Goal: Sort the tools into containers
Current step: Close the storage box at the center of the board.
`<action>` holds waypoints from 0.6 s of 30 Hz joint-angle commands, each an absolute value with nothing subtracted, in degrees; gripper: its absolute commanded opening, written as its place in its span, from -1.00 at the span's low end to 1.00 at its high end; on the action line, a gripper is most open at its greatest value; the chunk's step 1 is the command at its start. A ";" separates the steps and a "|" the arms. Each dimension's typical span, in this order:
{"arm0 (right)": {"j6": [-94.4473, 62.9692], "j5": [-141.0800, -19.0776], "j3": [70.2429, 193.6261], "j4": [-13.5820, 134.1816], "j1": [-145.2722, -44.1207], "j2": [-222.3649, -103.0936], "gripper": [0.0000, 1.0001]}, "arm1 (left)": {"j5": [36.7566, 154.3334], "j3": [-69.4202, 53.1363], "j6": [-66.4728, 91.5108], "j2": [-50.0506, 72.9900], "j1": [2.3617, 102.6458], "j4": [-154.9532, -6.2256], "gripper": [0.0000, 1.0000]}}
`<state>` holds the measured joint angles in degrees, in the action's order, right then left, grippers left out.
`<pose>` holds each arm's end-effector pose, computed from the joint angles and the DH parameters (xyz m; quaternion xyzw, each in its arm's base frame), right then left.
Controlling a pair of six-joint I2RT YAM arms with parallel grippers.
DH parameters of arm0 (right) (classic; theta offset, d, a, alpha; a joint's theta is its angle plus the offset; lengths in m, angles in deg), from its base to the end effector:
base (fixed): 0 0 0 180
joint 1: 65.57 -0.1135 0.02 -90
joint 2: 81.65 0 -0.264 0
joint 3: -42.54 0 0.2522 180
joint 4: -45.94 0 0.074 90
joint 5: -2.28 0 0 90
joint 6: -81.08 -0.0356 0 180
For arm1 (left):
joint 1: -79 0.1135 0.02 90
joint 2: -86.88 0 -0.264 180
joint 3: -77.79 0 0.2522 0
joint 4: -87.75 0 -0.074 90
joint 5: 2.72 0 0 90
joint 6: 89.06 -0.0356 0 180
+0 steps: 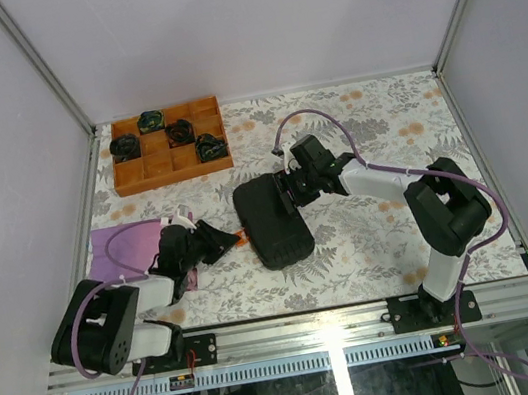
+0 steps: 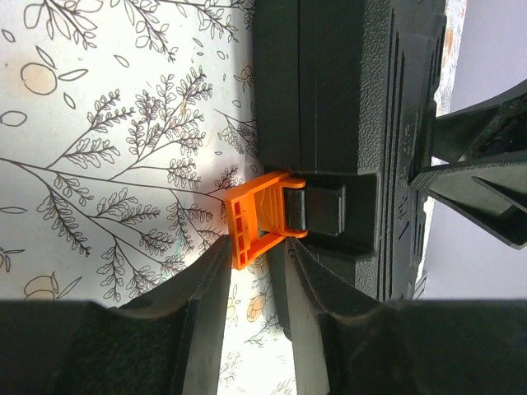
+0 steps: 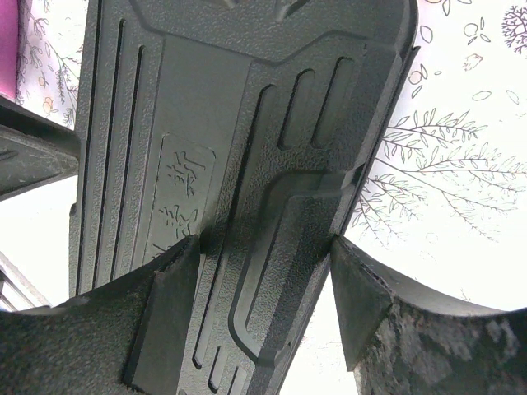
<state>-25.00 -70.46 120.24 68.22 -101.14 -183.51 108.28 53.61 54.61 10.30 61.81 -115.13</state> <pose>0.3020 0.2289 0.1904 -0.2103 0.8954 0.2852 0.2695 0.1930 -0.0730 0.1176 -0.1787 0.8355 -0.4153 0.3122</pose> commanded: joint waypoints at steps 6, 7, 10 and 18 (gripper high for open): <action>-22.75 -71.43 117.67 73.04 -102.82 -189.52 0.28 | 115.11 53.30 58.19 9.37 61.16 -127.43 -0.40; -22.76 -71.27 117.69 72.98 -102.83 -189.51 0.28 | 115.20 53.41 58.30 9.50 61.16 -127.68 -0.40; -22.79 -71.03 117.87 72.94 -102.79 -189.74 0.28 | 115.47 53.57 58.59 9.88 61.22 -128.39 -0.40; -22.74 -70.89 118.00 73.10 -103.01 -189.84 0.28 | 115.67 53.70 59.03 10.21 61.16 -129.16 -0.40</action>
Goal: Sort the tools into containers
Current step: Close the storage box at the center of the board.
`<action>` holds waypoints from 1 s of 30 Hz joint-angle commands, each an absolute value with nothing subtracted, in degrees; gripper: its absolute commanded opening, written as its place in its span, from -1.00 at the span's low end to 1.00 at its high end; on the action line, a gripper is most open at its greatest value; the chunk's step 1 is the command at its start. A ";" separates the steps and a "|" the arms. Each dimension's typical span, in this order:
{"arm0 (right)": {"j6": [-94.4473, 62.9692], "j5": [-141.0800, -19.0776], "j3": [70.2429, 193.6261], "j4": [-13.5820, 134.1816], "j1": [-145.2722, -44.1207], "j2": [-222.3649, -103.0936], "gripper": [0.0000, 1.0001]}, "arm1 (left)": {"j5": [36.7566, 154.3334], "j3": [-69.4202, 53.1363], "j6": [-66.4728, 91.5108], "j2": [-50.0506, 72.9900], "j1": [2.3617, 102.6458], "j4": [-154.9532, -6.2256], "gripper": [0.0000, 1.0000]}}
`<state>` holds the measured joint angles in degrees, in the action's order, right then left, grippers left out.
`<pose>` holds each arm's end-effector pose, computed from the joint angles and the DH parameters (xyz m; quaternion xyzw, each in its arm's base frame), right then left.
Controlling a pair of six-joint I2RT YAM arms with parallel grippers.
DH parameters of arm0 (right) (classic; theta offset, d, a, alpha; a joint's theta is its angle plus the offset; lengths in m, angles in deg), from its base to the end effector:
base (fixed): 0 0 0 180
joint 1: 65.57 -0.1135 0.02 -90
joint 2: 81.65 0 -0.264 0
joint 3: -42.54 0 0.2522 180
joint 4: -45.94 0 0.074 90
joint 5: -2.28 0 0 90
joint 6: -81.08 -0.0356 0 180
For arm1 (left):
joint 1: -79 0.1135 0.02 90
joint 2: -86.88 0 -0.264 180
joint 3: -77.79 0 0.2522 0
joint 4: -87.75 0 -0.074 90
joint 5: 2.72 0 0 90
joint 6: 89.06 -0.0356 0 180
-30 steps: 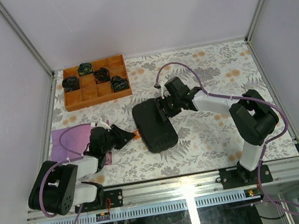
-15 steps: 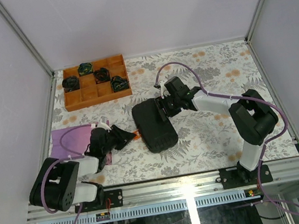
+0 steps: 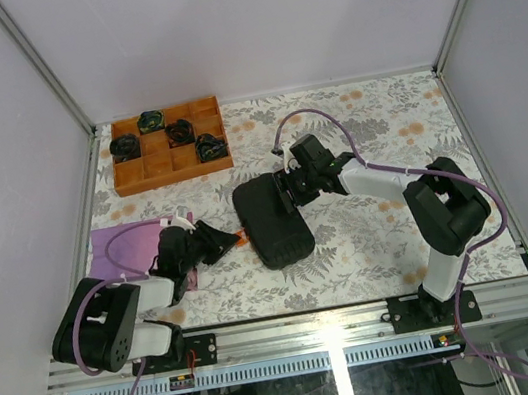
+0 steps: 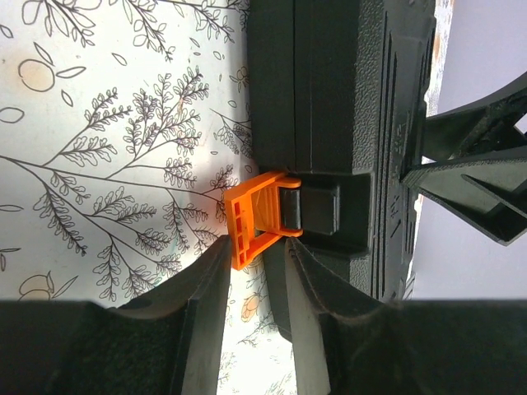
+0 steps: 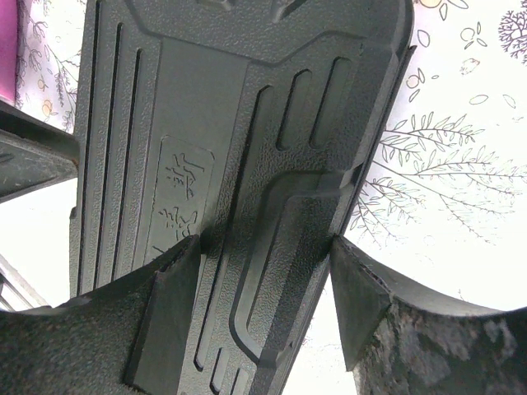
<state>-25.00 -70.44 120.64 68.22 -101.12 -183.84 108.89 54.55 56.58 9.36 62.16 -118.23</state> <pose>0.3034 0.2298 0.1904 -0.2102 0.8952 0.2855 0.2700 0.1919 -0.0718 0.1157 -0.1894 0.8273 -0.4276 0.3111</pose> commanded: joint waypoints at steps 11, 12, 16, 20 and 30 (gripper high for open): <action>-23.05 -70.34 117.90 72.97 -103.19 -189.85 0.28 | 115.98 54.23 59.32 11.15 61.12 -129.85 -0.40; -23.05 -70.25 117.99 73.00 -103.19 -189.88 0.27 | 115.99 54.17 59.30 11.24 61.14 -129.83 -0.40; -23.31 -69.82 118.10 72.88 -103.25 -189.75 0.27 | 116.17 54.10 59.50 11.23 61.17 -130.09 -0.39; -23.59 -69.43 118.21 72.64 -103.27 -189.59 0.27 | 116.76 53.80 59.99 11.46 61.12 -130.36 -0.39; -23.90 -69.11 118.26 72.65 -103.54 -188.85 0.27 | 116.26 53.40 59.90 13.28 61.06 -127.65 -0.39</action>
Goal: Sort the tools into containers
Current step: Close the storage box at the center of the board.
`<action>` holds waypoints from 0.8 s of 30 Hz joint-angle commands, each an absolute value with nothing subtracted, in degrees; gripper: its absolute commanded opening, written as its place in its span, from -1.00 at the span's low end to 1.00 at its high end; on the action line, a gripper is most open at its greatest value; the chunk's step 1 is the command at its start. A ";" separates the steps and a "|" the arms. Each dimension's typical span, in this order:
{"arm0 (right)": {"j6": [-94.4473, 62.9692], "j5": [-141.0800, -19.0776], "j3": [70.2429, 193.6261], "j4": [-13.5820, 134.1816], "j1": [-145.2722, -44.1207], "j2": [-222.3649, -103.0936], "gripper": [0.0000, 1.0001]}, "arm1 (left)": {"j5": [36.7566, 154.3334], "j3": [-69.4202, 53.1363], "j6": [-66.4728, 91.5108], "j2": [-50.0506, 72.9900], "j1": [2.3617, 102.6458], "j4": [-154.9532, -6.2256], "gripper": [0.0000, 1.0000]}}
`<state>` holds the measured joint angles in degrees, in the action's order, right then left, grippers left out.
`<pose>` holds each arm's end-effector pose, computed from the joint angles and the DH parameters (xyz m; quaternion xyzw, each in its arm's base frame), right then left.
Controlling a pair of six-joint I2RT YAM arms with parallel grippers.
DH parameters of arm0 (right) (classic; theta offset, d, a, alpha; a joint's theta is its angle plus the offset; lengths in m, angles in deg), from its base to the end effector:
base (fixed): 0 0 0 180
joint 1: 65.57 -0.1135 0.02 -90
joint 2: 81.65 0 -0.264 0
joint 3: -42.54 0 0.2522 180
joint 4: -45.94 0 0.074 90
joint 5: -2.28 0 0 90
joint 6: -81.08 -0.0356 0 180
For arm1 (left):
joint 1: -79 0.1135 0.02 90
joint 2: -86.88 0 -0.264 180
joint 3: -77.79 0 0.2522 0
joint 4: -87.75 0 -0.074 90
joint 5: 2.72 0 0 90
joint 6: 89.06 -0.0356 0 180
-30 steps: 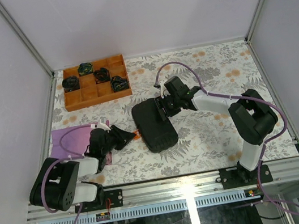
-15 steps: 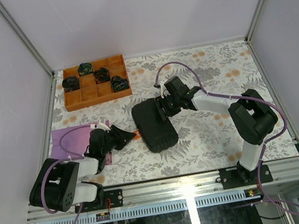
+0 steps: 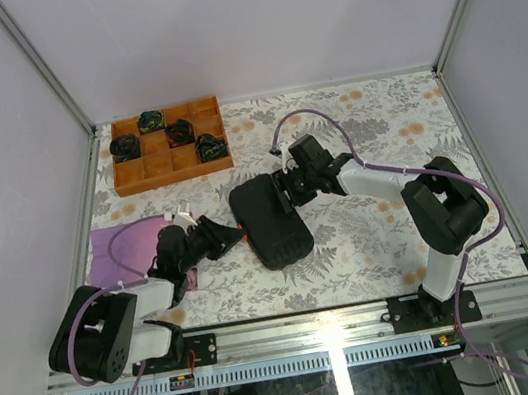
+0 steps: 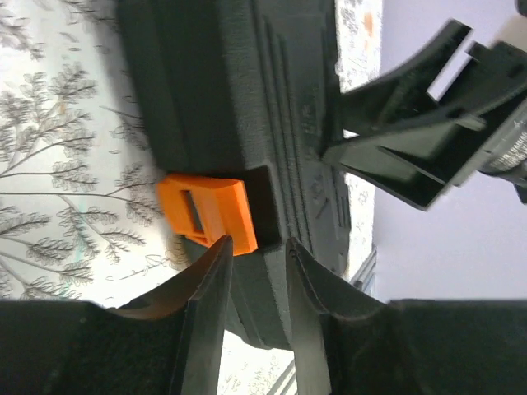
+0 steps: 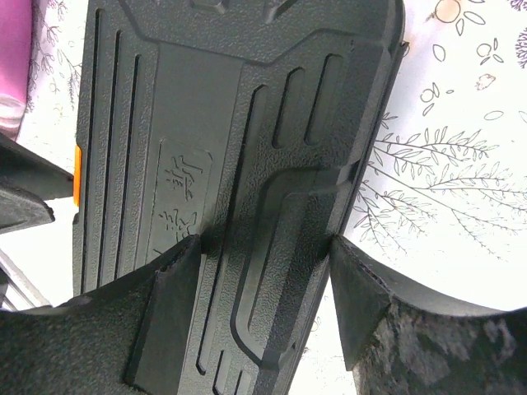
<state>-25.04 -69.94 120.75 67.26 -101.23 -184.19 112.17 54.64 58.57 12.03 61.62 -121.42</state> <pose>0.3045 0.2318 0.1901 -0.2127 0.8917 0.2916 0.2730 0.1916 -0.0757 0.1297 -0.1670 0.8037 -0.4723 0.3211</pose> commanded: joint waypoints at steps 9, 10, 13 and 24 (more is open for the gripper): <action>-24.09 -69.13 117.71 72.32 -103.54 -188.44 0.26 | 114.49 53.24 58.66 13.44 61.13 -123.51 -0.39; -24.08 -69.09 117.59 72.26 -103.54 -188.37 0.26 | 114.15 53.41 58.48 13.48 61.14 -123.08 -0.39; -24.21 -69.12 117.33 72.07 -103.56 -188.30 0.26 | 113.28 53.81 58.04 13.34 61.18 -121.91 -0.39; -24.28 -68.97 117.26 71.80 -103.54 -188.61 0.26 | 110.43 53.08 56.69 12.14 61.14 -116.95 -0.38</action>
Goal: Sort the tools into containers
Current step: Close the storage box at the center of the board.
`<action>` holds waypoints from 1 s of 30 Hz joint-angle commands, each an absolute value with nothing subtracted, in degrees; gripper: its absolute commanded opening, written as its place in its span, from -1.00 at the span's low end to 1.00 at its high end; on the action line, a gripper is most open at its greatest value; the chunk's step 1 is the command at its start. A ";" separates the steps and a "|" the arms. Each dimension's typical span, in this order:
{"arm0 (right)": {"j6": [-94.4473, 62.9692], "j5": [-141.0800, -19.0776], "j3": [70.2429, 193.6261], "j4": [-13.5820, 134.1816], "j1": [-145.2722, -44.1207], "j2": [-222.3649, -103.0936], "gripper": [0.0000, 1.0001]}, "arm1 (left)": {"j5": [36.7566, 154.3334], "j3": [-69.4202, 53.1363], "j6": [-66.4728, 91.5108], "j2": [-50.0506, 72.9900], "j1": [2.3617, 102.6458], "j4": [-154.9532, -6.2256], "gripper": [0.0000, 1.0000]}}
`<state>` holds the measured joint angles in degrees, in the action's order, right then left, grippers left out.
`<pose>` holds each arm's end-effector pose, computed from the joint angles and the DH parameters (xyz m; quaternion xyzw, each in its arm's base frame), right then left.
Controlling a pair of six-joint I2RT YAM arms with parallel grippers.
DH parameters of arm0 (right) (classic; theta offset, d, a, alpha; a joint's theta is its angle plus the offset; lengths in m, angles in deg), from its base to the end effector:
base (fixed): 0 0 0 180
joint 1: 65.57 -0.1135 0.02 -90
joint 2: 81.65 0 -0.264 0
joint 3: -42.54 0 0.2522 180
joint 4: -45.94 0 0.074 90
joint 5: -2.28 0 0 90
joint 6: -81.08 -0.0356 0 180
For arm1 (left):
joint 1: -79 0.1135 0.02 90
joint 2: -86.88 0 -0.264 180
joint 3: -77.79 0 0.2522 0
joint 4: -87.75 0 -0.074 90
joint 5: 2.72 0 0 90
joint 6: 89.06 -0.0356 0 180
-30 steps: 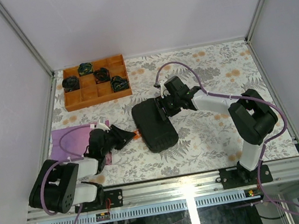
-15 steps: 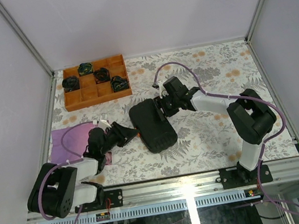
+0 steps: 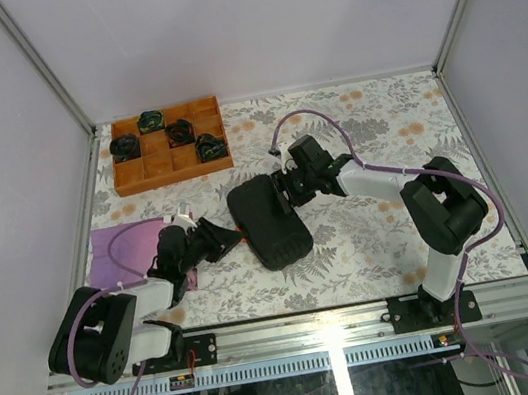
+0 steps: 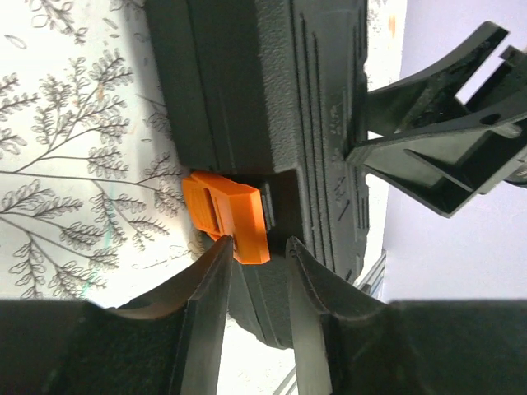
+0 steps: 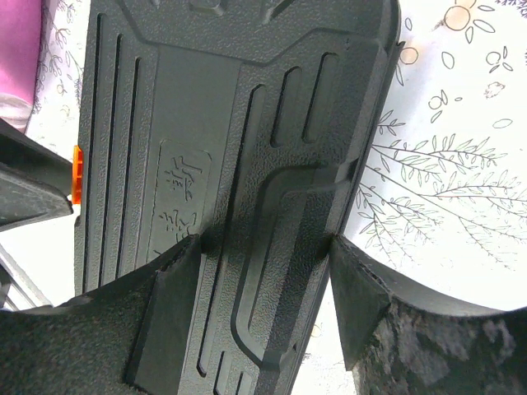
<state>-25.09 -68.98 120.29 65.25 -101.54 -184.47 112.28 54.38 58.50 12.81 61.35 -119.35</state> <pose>0.3041 0.2348 0.1887 -0.2185 0.8851 0.3029 0.2776 0.1906 -0.0764 0.1298 -0.1673 0.8082 -0.4698 0.3133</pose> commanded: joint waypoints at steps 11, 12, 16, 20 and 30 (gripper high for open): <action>-24.31 -68.96 117.13 71.60 -103.52 -189.05 0.26 | 110.12 52.52 56.88 9.08 61.14 -117.37 -0.35; -24.29 -68.97 117.06 71.57 -103.54 -189.04 0.26 | 110.02 52.51 56.92 9.06 61.17 -117.42 -0.37; -24.31 -69.08 117.03 71.57 -103.49 -189.14 0.26 | 109.78 52.44 56.88 9.45 61.17 -116.85 -0.47; -24.23 -69.48 117.01 71.66 -103.54 -189.09 0.25 | 109.24 51.70 55.81 11.02 61.12 -113.28 -0.59; -24.67 -70.44 117.22 71.50 -103.54 -188.92 0.25 | 100.44 48.39 51.42 21.56 57.90 -95.34 -0.75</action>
<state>-25.13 -68.78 120.18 64.61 -101.58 -184.63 105.76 51.45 54.48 18.15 60.04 -101.82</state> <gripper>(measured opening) 0.662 0.148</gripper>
